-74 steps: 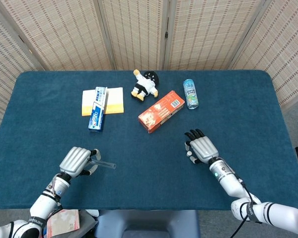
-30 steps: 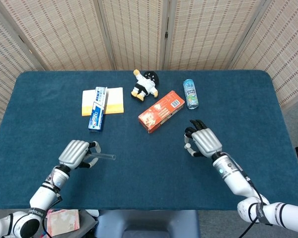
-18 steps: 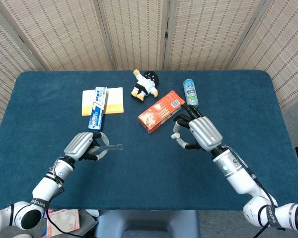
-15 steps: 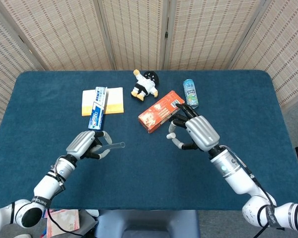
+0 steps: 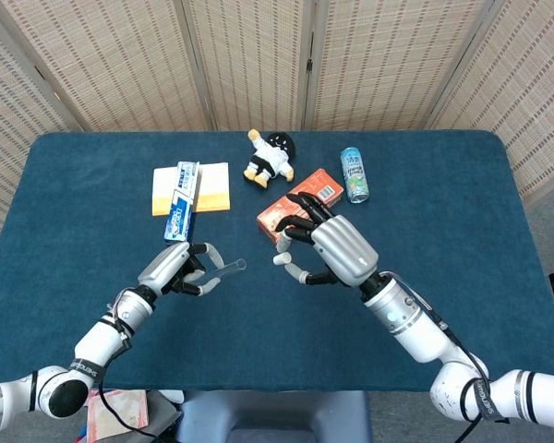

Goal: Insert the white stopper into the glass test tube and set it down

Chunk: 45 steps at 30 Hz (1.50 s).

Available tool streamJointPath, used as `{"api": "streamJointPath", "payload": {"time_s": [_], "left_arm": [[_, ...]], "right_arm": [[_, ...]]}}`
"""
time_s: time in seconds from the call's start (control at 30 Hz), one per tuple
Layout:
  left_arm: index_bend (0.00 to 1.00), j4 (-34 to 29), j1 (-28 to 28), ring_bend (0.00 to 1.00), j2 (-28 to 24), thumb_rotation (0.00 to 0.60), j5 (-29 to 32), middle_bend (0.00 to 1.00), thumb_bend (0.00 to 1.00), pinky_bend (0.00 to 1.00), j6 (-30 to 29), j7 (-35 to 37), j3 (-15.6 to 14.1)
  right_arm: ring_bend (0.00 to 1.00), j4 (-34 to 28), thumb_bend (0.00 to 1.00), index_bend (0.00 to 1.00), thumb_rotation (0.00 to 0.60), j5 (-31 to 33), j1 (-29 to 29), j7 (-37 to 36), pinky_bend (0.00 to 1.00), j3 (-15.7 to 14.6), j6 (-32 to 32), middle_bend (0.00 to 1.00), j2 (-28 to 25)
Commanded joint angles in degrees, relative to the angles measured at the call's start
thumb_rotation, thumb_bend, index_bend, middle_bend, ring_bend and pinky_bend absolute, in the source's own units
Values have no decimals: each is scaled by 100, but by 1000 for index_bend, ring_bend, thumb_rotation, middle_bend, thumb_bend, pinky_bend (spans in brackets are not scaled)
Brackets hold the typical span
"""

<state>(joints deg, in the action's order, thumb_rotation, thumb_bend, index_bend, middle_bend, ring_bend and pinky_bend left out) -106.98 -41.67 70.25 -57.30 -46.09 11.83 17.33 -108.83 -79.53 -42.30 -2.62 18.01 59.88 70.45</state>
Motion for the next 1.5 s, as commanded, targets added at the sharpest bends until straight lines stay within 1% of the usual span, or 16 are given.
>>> {"api": "streamJointPath", "payload": {"time_s": [0.03, 0.2, 0.7, 1.13, 1.5], "left_arm": [[578, -50, -11, 1000, 17, 600, 36, 1000, 380, 1000, 2, 89, 25], [578, -104, -28, 1000, 26, 600, 51, 1000, 381, 1000, -30, 119, 24], [578, -216, -195, 1000, 128, 600, 260, 1000, 381, 1000, -127, -121, -22], [578, -300, -298, 1000, 116, 600, 452, 1000, 381, 1000, -156, -286, -66], [577, -287, -354, 1000, 166, 600, 485, 1000, 381, 1000, -146, -304, -89]], "right_arm": [[39, -5, 515, 666, 600, 39, -59, 60, 0, -12, -9, 321, 79], [39, 3, 515, 666, 600, 57, -118, 142, 0, -3, 33, 323, 164], [39, 28, 515, 666, 600, 266, -291, 326, 0, -38, -75, 323, 295], [39, 83, 515, 666, 600, 357, -420, 398, 0, -81, -165, 323, 411], [39, 117, 515, 666, 600, 428, -473, 411, 0, -85, -187, 323, 434]]}}
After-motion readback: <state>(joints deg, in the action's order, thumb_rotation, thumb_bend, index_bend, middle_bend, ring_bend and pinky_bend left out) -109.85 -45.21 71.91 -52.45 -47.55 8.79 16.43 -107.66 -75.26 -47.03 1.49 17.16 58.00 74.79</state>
